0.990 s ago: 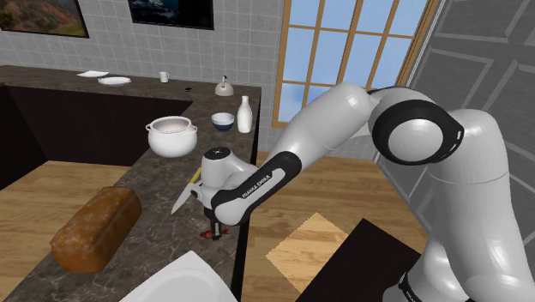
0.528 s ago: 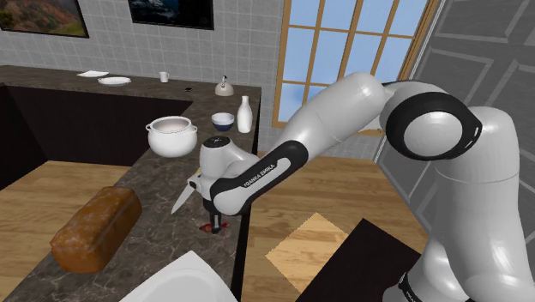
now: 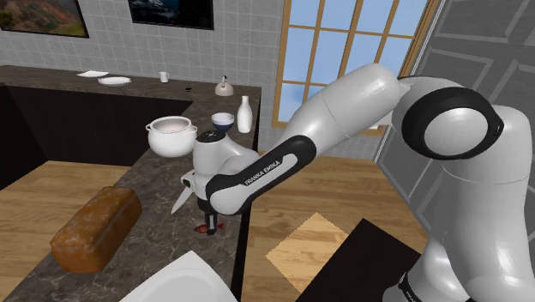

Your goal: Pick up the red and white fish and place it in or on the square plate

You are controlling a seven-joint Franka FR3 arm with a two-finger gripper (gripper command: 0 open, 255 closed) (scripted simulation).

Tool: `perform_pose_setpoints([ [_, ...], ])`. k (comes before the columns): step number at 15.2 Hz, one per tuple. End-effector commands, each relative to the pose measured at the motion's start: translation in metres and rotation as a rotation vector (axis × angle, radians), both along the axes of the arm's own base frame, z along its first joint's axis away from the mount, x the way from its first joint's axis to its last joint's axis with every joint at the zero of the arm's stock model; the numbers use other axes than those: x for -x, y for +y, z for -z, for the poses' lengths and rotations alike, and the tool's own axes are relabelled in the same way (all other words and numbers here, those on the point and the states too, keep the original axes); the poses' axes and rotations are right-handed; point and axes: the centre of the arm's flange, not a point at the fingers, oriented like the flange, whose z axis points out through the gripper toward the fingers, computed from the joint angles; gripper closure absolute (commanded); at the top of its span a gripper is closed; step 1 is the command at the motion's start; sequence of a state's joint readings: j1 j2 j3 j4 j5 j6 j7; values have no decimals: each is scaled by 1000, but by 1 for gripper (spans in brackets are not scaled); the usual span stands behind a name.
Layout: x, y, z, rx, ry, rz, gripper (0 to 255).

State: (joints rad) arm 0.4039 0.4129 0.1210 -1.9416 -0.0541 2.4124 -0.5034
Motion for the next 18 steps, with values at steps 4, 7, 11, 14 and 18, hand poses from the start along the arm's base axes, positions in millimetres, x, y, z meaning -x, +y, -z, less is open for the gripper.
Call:
perform_pose_setpoints([
  [4, 32, 55, 1, 0, 0, 1, 255],
  [7, 52, 89, 1, 0, 0, 1, 255],
  [11, 79, 135, 1, 0, 0, 1, 255],
  [14, 99, 169, 1, 0, 0, 1, 255],
  [18, 107, 182, 16, 0, 0, 1, 255],
])
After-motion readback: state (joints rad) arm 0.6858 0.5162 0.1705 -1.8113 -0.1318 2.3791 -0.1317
